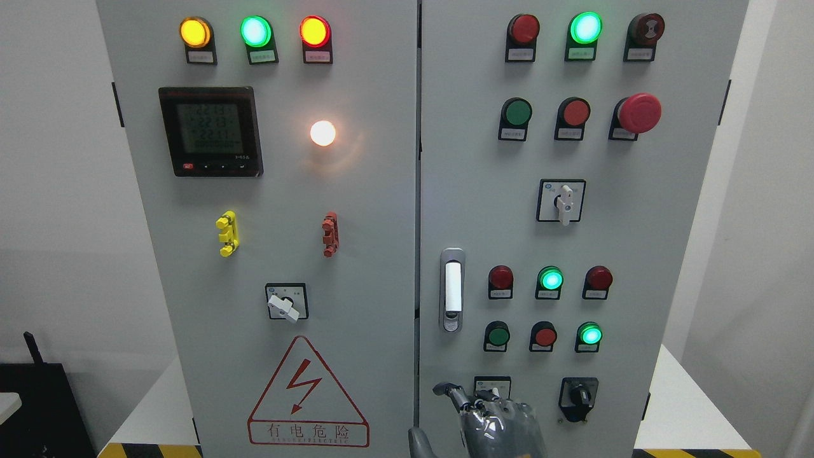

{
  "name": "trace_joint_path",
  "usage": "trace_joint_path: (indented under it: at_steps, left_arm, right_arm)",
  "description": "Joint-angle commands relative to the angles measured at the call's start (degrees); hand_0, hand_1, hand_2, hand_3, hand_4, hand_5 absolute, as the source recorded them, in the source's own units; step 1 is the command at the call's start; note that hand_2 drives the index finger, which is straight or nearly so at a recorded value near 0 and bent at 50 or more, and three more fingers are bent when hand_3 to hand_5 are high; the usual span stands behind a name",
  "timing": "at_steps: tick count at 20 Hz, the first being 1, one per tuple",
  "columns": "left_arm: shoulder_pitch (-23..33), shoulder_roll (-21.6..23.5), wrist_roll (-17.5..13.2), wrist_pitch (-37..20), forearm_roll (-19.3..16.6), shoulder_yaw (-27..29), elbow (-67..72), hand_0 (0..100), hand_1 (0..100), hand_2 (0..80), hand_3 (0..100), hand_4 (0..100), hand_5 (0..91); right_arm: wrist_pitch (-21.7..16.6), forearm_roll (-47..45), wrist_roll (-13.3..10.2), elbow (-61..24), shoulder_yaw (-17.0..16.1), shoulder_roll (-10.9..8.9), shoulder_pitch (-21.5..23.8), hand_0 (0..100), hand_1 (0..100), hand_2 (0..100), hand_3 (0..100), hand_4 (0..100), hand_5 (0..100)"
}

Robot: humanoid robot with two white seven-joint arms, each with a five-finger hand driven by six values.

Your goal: Release door handle

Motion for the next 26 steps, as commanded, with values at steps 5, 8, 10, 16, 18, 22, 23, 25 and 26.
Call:
trace_joint_path:
  at_steps: [5,8,10,16,18,22,23,25,26]
  left_arm:
    - [1.85,0.0,0.05,-0.02,0.0,0.0,-1.76,12,39,0.0,0,0,0.0]
    - [1.85,0.0,0.05,-0.02,0.0,0.0,-1.76,12,39,0.0,0,0,0.0]
    - [1.85,0.0,0.05,-0.02,0.0,0.0,-1.76,12,39,0.0,0,0,0.0]
    - [1.85,0.0,0.05,-0.02,0.0,0.0,-1.76,12,39,0.0,0,0,0.0]
    - [1.85,0.0,0.05,-0.02,0.0,0.0,-1.76,12,39,0.0,0,0,0.0]
    - [1.85,0.0,0.05,-0.02,0.0,0.0,-1.76,12,39,0.0,0,0,0.0]
    - [1.85,0.0,0.05,-0.02,-0.09,0.0,-1.76,12,39,0.0,0,0,0.0]
    - [1.85,0.0,0.05,-0.02,0.0,0.0,-1.76,12,39,0.0,0,0,0.0]
    - [1.85,0.0,0.05,-0.02,0.0,0.0,-1.67,12,39,0.0,0,0,0.0]
  right_arm:
    - [-1.78,-3.65,-0.77,-0.44,-1.62,0.04,1.46,26,0,100,100,96,95]
    - [-1.69,-3.65,-0.77,-0.44,-1.62,0.12,1.55,26,0,100,100,96,96]
    - [-1.69,-3.65,-0.68,-0.44,-1.62,0.04,1.46,27,0,100,100,100,96]
    - [-1.61,-3.65,-0.68,-0.71,-1.88,-0.32,1.55,30,0,100,100,100,97]
    - [-1.52,-3.65,-0.68,-0.8,-2.06,-0.58,1.46,31,0,100,100,100,97]
    - [-1.43,-3.47,-0.6,-1.58,-2.41,-1.81,1.38,31,0,100,100,100,97]
    - [-1.26,-3.21,-0.6,-1.76,-2.41,-2.07,1.2,31,0,100,100,100,97]
    - [-1.17,-2.86,-0.6,-2.46,-2.41,-2.95,1.11,32,0,100,100,100,97]
    - [-1.17,-2.34,-0.6,-3.07,-2.41,-3.39,1.2,32,0,100,100,100,97]
